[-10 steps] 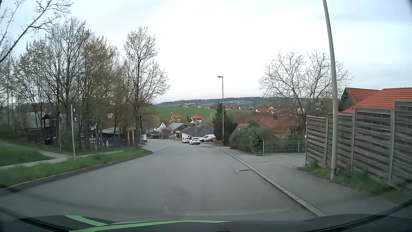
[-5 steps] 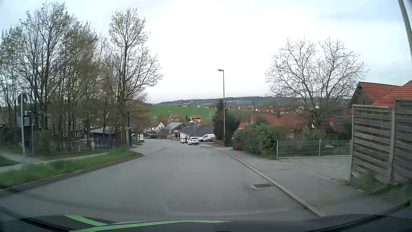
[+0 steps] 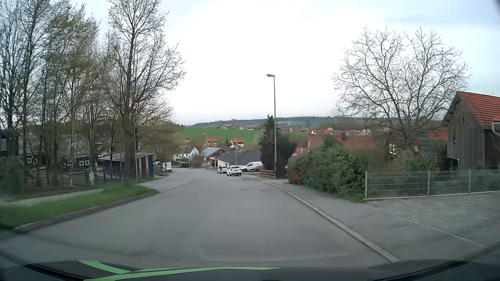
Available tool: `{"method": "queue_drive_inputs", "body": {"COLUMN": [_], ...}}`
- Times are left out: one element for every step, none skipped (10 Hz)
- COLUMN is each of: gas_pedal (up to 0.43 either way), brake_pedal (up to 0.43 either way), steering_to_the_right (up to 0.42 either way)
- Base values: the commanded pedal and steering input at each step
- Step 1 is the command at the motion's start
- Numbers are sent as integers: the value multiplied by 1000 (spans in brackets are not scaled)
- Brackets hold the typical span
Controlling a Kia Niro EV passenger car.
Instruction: Follow the waypoints while adhering to traffic rules and regulations
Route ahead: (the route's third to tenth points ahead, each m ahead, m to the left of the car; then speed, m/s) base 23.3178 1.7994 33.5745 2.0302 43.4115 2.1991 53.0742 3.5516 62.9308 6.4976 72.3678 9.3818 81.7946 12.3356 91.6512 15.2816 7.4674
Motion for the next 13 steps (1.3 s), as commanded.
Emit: {"method": "queue_drive_inputs", "body": {"gas_pedal": [0,0,0,0,0,0,0,0,0,0,0,0,0], "brake_pedal": [146,146,152,152,159,159,165,165,165,159,152,152,152], "steering_to_the_right": [-5,-5,-5,-5,-6,-8,-10,-11,-13,-17,-20,-23,-27]}}
